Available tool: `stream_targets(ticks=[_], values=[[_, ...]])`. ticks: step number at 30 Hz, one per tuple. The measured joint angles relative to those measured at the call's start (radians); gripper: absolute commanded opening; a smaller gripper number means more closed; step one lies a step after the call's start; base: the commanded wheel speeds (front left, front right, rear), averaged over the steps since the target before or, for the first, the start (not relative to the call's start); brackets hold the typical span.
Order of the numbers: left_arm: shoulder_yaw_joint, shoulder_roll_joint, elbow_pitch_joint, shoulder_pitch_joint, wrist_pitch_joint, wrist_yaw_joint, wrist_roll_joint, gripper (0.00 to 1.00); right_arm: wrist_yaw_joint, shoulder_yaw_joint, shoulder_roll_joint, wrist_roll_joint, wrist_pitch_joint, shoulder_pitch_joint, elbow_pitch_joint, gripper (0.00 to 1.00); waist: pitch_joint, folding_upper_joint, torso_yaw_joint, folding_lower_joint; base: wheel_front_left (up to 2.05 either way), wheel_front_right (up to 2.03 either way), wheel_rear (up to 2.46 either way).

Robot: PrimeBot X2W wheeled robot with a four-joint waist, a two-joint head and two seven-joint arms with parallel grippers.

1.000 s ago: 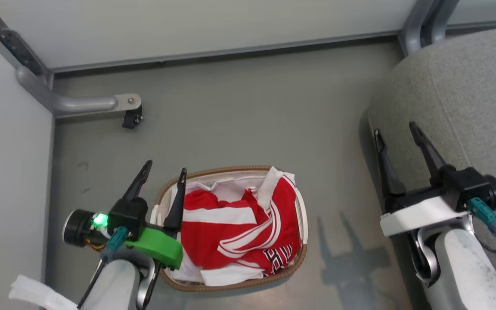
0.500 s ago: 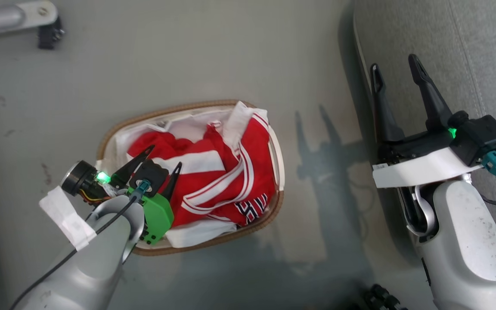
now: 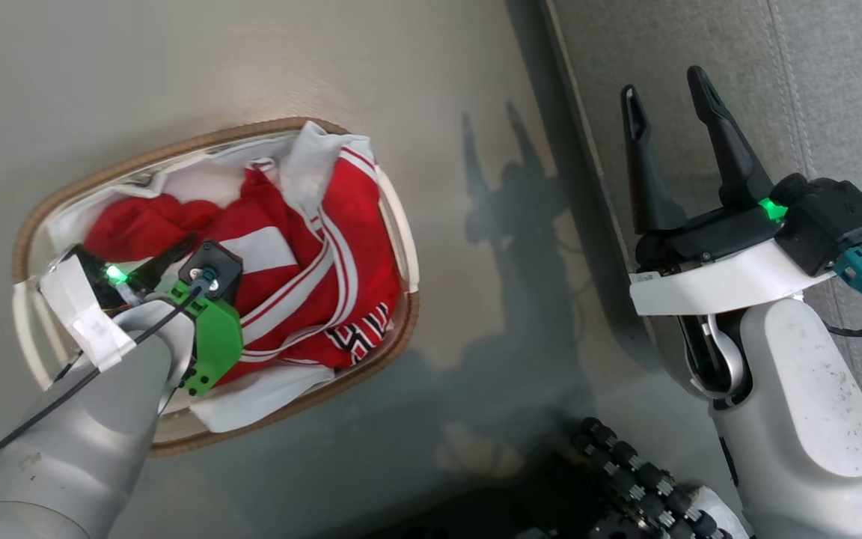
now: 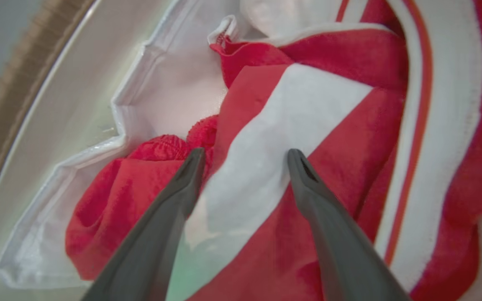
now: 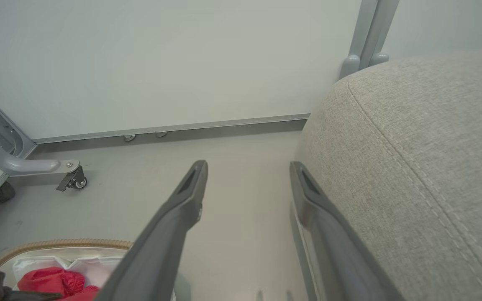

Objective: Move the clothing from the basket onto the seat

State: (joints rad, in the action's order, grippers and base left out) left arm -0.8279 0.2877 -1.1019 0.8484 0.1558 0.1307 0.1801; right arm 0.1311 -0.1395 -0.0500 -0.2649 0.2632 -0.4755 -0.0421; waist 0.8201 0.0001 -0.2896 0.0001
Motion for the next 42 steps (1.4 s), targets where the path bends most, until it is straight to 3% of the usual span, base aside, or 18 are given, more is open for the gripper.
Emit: stream_targets(ticks=[6, 7, 8, 10, 12, 29, 36, 42], values=[[-0.019, 0.001, -0.056, 0.015, -0.037, 0.0, 0.023, 1.0, 0.0, -0.025, 0.0, -0.011, 0.0, -0.002, 0.004, 1.0, 0.033, 0.0, -0.046, 0.0, 0.0, 0.0, 0.0], [-0.027, -0.001, -0.06, 0.015, -0.041, 0.0, 0.029, 0.78, 0.0, -0.03, 0.0, -0.011, 0.0, -0.002, 0.004, 1.0, 0.035, 0.0, -0.05, 0.0, 0.0, 0.0, 0.0], [-0.034, -0.003, -0.063, 0.015, -0.041, 0.0, 0.035, 0.51, 0.0, -0.032, 0.0, -0.01, 0.0, -0.002, 0.003, 1.0, 0.035, 0.0, -0.051, 0.0, 0.0, 0.0, 0.0], [-0.054, -0.011, -0.068, 0.012, -0.034, 0.0, 0.052, 0.23, 0.0, -0.039, 0.001, -0.007, 0.0, 0.002, -0.001, 1.0, 0.026, 0.0, -0.05, 0.0, 0.0, 0.0, 0.0], [-0.064, -0.016, -0.068, 0.007, -0.022, 0.0, 0.059, 0.02, 0.0, -0.04, 0.001, -0.002, 0.0, 0.006, -0.004, 1.0, 0.016, 0.0, -0.045, 0.0, 0.0, 0.0, 0.0], [-0.163, -0.093, -0.028, -0.087, 0.09, 0.0, 0.155, 0.0, 0.0, 0.0, 0.002, 0.112, 0.0, 0.079, -0.072, 1.0, -0.168, 0.0, 0.037, 0.0, 0.0, 0.0, 0.0], [-0.218, -0.083, 0.077, -0.109, 0.105, 0.0, 0.179, 0.0, 0.0, 0.034, 0.002, 0.154, 0.0, 0.176, -0.107, 1.0, -0.307, 0.0, 0.086, -0.0001, 0.0, 0.0, 0.0], [-0.218, -0.025, 0.24, -0.122, 0.107, 0.0, 0.178, 0.0, 0.0, 0.06, 0.002, 0.171, 0.0, 0.277, -0.128, 1.0, -0.441, 0.0, 0.128, -0.0002, 0.0, 0.0, 0.0]])
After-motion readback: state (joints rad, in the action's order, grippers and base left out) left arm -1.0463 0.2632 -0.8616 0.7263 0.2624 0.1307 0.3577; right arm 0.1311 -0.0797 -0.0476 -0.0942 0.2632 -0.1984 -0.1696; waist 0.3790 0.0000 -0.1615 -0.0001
